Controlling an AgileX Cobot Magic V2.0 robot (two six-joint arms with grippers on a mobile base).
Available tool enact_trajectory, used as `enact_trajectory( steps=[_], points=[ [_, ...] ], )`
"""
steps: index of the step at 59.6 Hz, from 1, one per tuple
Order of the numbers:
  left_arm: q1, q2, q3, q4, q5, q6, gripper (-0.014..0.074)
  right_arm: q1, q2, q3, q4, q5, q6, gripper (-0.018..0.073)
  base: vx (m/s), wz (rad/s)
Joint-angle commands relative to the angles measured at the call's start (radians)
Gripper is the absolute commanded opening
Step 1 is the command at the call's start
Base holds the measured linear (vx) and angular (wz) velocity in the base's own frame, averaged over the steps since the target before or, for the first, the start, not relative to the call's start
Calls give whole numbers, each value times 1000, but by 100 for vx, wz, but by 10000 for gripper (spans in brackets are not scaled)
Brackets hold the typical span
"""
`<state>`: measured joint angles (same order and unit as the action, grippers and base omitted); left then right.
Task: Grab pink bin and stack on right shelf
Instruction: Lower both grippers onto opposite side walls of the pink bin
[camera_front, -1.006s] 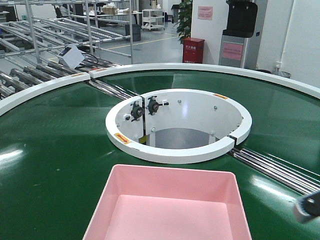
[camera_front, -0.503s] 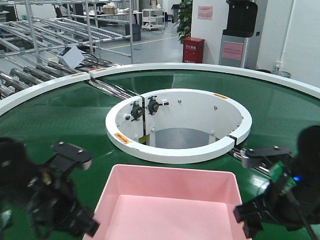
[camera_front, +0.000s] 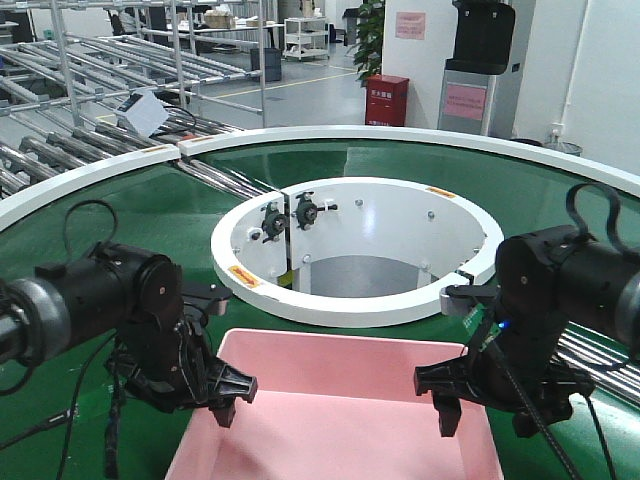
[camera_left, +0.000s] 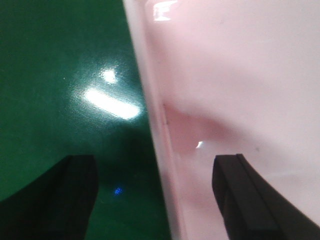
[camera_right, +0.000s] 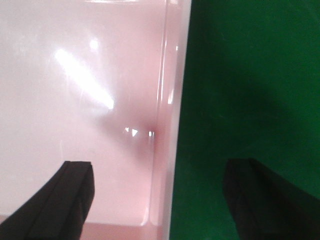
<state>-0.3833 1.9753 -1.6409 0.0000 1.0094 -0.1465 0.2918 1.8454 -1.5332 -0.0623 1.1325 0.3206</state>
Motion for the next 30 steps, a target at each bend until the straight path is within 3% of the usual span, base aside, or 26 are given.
enact_trajectory(
  steps=[1,22,30],
  points=[
    [6,-19,-49,0,-8,-13,586,-4,-19,-45,-20,-41,11,565,0,0],
    [6,-3,-48,0,-11,-14,584,-4,60,-48,-22,-73,44,563,0,0],
    [6,-3,-48,0,-11,-14,542,-4,65,-48,-44,-72,60,532,0,0]
  ],
)
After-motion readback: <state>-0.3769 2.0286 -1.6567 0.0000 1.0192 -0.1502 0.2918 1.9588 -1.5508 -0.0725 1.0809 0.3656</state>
